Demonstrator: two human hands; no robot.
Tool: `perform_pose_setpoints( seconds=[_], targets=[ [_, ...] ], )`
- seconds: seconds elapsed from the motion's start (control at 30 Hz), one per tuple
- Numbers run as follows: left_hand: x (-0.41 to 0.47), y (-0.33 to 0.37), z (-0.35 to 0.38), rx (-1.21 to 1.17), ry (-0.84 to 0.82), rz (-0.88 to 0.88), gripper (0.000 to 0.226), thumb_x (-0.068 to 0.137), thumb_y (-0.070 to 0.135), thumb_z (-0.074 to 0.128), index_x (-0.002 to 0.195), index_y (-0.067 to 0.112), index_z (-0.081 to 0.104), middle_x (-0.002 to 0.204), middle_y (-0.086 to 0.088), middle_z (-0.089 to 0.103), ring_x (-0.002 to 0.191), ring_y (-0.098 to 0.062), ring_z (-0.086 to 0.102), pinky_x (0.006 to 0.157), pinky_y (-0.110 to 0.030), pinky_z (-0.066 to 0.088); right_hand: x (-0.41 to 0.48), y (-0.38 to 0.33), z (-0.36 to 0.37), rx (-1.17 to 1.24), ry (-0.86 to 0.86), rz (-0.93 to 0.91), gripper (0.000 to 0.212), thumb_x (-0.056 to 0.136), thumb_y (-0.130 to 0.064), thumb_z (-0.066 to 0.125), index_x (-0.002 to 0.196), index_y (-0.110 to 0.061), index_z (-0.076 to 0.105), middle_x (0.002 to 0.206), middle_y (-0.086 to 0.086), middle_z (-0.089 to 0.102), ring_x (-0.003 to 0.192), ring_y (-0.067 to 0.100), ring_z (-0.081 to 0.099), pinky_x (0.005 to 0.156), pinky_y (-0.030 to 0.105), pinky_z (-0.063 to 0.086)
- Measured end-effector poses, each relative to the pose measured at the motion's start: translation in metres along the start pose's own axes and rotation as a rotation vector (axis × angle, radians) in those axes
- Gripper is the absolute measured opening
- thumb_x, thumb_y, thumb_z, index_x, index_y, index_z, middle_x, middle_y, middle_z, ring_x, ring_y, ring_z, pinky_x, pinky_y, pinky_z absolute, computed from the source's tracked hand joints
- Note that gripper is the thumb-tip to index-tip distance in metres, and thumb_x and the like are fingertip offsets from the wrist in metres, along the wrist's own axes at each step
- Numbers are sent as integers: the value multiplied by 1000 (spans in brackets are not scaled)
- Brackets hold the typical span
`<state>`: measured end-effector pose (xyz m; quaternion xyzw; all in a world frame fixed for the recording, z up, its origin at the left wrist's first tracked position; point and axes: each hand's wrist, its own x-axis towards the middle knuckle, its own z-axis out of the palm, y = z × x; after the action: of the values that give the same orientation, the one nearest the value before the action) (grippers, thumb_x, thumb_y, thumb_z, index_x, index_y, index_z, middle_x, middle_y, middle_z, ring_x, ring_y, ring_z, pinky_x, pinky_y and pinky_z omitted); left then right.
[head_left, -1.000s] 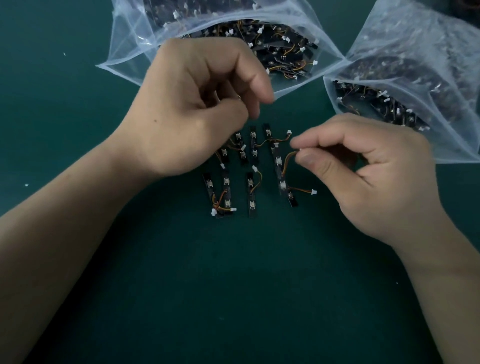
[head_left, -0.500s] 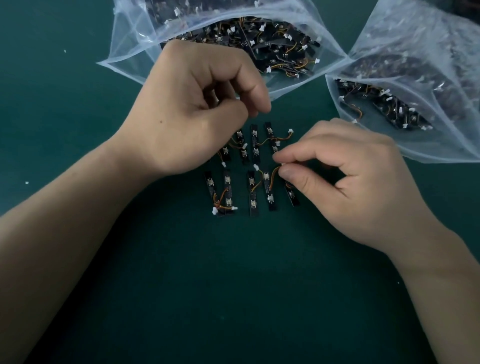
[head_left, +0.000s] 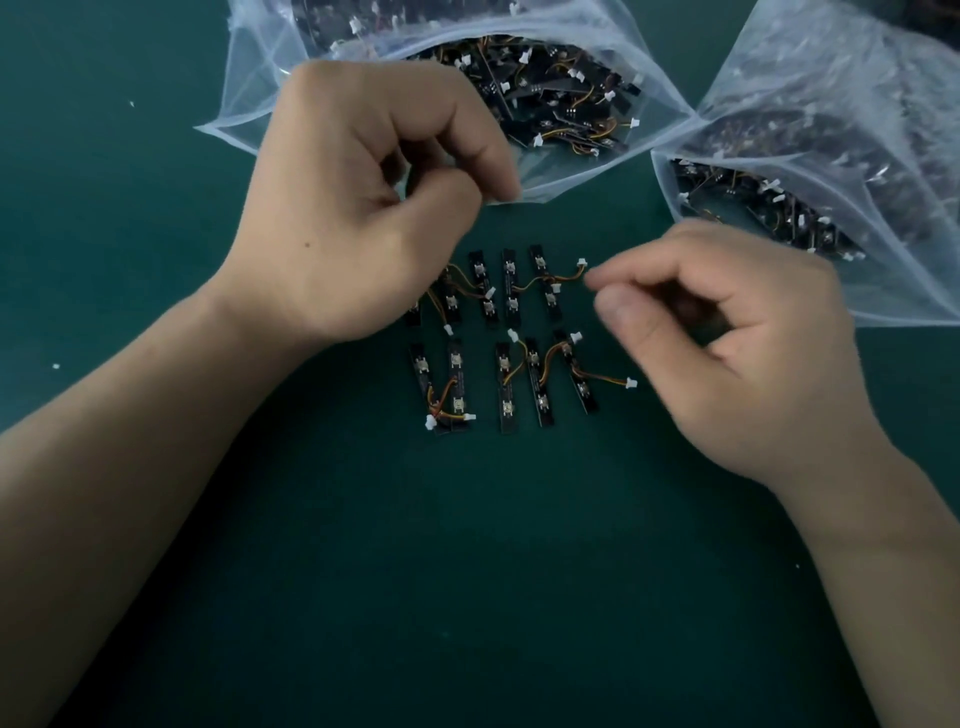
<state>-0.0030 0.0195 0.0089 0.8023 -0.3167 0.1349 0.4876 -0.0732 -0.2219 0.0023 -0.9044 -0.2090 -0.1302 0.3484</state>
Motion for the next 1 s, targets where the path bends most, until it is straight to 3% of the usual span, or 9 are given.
perform_pose_setpoints(
  seconds=[0.1,0.2,0.33,0.5,0.6,0.7,0.8,0.9,1.0],
  targets=[
    [0,0,-3,-5,39,16,30,82,-12,50,89,2,76,75,-5,69,55,-28,54,48,-34,33,0,6,-4,21,73,75,9,102,-17,66,101,-23,73,86,-25,64,70,2,59,63,11,38],
    [-3,2,-4,12,23,40,28,79,-14,51,84,1,75,69,8,61,51,-6,46,51,-20,28,0,12,-4,40,69,153,10,101,-20,65,101,-28,72,81,-20,68,68,14,60,57,23,44],
    [-6,4,-6,62,-27,41,22,72,-9,47,68,-1,67,59,6,53,52,-4,44,54,-12,26,2,16,0,24,29,253,11,98,-26,65,101,-35,73,85,-19,69,66,17,60,58,21,47],
    [-9,4,-10,42,-73,9,23,72,-8,44,58,3,58,49,2,42,48,-10,39,50,-18,24,2,14,1,-17,21,286,10,96,-29,65,96,-34,74,82,-14,68,61,18,59,54,26,47],
    [-10,2,-14,24,-110,-23,25,72,-5,43,54,8,54,45,3,32,44,-14,34,48,-19,20,3,16,0,-141,54,301,17,95,-40,63,84,-29,70,66,-11,63,58,15,57,53,34,46],
    [-9,2,-15,-7,-120,-58,26,70,-4,40,48,9,43,49,-6,31,44,-16,28,47,-19,17,3,18,-3,-207,65,341,26,94,-48,61,79,-27,67,58,-13,58,57,13,56,55,30,41],
    [-7,0,-13,-110,-132,-106,26,69,-1,36,49,15,30,47,-6,20,46,-26,16,47,-31,12,4,18,-2,-215,67,364,26,94,-48,61,79,-28,66,61,-11,59,59,13,57,57,27,38],
    [-6,-4,-12,-187,-166,-148,24,69,8,36,51,17,22,48,-4,17,48,-28,11,46,-36,10,5,17,-1,-215,69,372,26,94,-47,61,80,-26,66,69,-14,62,61,13,58,57,28,40],
    [-6,-7,-13,-241,-170,-183,24,68,16,37,51,17,20,49,-5,14,48,-26,10,46,-35,9,5,16,-1,-219,74,363,25,95,-45,62,80,-26,67,59,-11,59,60,14,58,57,29,43]
  ],
)
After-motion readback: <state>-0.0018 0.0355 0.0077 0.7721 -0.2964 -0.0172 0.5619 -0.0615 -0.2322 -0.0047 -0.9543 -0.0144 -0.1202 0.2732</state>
